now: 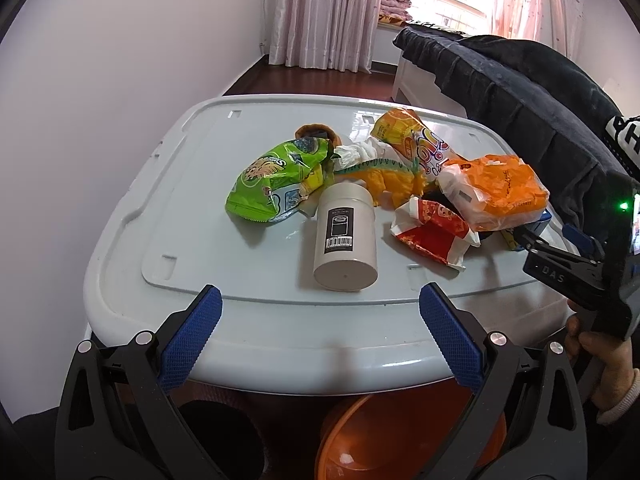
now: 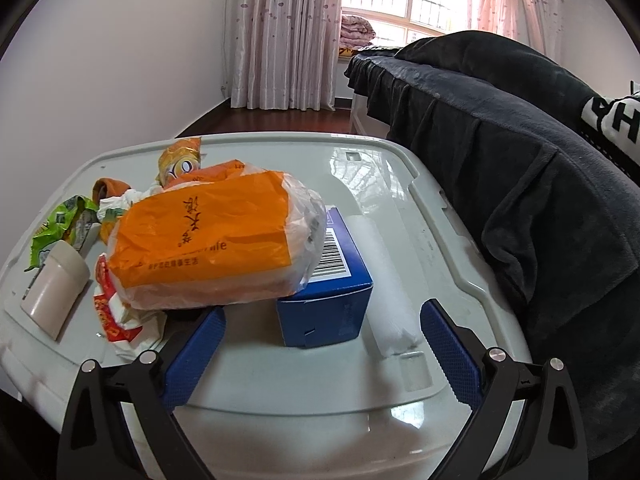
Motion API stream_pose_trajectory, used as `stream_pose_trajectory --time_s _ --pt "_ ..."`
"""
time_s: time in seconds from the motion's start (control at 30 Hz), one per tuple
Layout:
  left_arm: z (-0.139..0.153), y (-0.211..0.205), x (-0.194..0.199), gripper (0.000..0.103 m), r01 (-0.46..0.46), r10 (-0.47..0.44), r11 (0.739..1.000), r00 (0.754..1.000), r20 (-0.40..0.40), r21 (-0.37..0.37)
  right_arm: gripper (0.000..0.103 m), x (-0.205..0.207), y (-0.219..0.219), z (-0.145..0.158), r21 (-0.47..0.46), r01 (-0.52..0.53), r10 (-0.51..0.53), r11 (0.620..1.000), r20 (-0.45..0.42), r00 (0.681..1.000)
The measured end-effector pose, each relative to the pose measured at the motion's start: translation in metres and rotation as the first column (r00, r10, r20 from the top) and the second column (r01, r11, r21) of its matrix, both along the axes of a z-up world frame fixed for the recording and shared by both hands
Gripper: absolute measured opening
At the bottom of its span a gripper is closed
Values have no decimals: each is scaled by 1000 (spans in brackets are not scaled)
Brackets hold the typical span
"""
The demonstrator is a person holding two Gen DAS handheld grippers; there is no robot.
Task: Collect trash
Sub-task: 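Grasp the blue box with the right tool while the left tool grasps the white bottle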
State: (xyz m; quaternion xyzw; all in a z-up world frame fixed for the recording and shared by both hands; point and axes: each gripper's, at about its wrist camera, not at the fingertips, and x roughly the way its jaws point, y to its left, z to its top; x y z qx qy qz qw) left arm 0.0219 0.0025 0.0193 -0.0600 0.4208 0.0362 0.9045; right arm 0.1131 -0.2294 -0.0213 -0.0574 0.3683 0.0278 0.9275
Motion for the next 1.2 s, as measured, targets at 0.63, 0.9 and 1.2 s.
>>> stream_pose_trajectory --time_s 0.63,0.9,1.2 --pt "-2 7 -1 97 -17 17 1000 1000 -6 -19 58 32 9 -14 -9 -29 29 1000 -12 1000" --pt "-4 4 -2 97 -13 13 1000 1000 -16 0 51 7 1 -6 6 -1 1 1000 26 1000" --pt "-3 -1 -4 97 0 0 1000 1000 -8 23 51 -30 -28 22 113 49 -51 992 11 999"
